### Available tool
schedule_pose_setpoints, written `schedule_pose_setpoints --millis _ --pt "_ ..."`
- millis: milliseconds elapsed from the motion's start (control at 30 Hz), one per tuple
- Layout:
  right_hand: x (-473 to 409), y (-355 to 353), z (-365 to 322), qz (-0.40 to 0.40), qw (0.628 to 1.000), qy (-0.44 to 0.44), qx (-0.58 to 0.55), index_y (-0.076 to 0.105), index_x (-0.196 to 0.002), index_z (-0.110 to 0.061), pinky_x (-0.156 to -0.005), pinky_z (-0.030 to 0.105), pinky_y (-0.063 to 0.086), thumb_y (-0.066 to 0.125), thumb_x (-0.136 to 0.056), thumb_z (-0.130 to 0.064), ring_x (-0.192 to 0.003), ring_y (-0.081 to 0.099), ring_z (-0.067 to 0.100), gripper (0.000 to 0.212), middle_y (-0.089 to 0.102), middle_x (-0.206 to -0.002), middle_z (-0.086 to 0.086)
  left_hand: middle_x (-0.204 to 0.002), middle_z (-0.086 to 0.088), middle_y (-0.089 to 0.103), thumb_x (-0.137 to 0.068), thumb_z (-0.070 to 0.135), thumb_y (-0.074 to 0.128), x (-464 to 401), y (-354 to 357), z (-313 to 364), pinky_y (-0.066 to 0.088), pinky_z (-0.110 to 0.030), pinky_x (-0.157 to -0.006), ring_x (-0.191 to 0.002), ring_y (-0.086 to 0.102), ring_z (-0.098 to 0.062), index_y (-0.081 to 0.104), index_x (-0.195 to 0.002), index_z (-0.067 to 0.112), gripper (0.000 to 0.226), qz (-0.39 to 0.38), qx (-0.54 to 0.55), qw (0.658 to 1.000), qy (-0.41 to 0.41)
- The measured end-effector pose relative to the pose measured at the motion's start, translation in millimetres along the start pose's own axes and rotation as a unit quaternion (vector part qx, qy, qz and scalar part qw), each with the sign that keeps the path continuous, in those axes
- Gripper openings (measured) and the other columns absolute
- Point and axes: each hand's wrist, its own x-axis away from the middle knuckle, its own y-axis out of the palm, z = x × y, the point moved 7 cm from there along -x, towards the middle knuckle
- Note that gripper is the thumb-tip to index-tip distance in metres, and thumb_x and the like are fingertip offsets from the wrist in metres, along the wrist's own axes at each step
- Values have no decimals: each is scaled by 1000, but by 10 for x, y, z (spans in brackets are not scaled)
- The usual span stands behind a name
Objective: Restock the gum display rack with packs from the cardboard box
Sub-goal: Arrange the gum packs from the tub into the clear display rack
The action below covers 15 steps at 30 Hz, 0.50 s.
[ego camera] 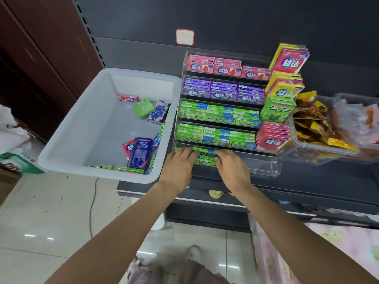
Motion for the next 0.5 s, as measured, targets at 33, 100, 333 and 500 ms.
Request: schedule_pose_setpoints --millis 33,100,333,500 --pt "7 -11 -12 0 1000 -10 3 54 -131 -16 -86 38 48 43 -98 -20 -103 62 28 35 62 -119 7 -151 1 23 -89 15 52 -13 5 2 20 -33 -112 -140 21 -18 17 -147 22 69 0 -3 1000 0" --pt "11 8 -64 -21 999 -32 3 52 -133 -15 -89 37 45 42 -99 -21 -105 60 27 36 61 -120 8 -151 1 22 -89 16 52 -25 30 1 20 -34 -112 -140 21 -18 16 -148 21 70 -5 -12 1000 0" --pt "-9 41 -176 -24 999 2 37 48 -134 -16 -89 37 45 39 -99 -27 -106 56 27 38 52 -118 9 -155 -2 16 -88 8 54 -30 69 -13 22 -34 -112 -141 19 -20 15 -148 20 72 -13 -27 1000 5" --pt "-34 93 -193 -69 997 -34 -17 42 -139 -16 -96 39 42 43 -98 -26 -117 52 26 42 47 -131 6 -155 -3 16 -88 6 53 -20 65 -56 23 -32 -111 -142 19 -21 14 -148 18 73 -13 -22 1000 -5"
